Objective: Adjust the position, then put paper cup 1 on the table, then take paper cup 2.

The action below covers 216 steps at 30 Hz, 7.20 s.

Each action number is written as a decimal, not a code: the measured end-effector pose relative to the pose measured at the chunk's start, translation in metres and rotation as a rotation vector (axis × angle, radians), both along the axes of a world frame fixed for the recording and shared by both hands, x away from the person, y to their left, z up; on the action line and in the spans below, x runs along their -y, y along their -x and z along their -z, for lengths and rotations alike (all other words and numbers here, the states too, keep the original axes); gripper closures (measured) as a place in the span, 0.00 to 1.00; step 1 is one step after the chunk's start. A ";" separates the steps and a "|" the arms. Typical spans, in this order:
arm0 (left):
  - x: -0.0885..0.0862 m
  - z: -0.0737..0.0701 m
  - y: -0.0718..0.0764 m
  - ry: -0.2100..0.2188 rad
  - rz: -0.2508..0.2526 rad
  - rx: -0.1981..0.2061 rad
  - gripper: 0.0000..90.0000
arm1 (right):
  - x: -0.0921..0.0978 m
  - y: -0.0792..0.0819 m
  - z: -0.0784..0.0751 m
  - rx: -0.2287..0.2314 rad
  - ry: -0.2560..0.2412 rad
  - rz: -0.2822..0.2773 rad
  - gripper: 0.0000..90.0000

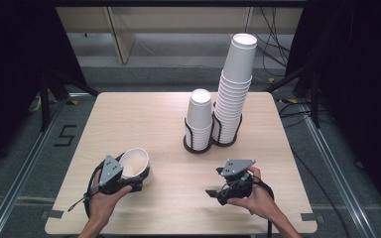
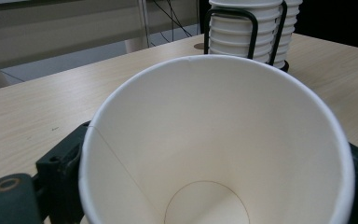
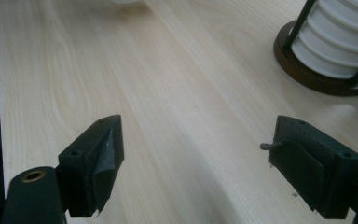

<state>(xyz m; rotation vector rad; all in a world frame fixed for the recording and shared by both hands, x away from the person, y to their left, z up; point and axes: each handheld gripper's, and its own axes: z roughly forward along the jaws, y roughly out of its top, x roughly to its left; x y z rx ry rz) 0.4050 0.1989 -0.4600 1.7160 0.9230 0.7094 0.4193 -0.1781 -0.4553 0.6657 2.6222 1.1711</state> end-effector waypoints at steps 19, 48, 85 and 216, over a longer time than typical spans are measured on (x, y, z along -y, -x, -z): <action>-0.015 -0.004 -0.044 -0.014 -0.099 -0.008 0.10 | 0.017 0.006 0.007 0.018 0.008 0.021 0.20; -0.027 -0.005 -0.101 -0.001 -0.189 -0.034 0.10 | 0.016 0.009 0.014 -0.016 0.030 0.026 0.20; -0.009 0.018 -0.156 -0.056 -0.233 -0.057 0.07 | 0.015 0.010 0.020 -0.034 0.041 0.017 0.20; 0.026 0.044 0.043 0.000 0.075 -0.167 0.16 | 0.067 -0.025 -0.060 0.104 -0.191 0.315 0.19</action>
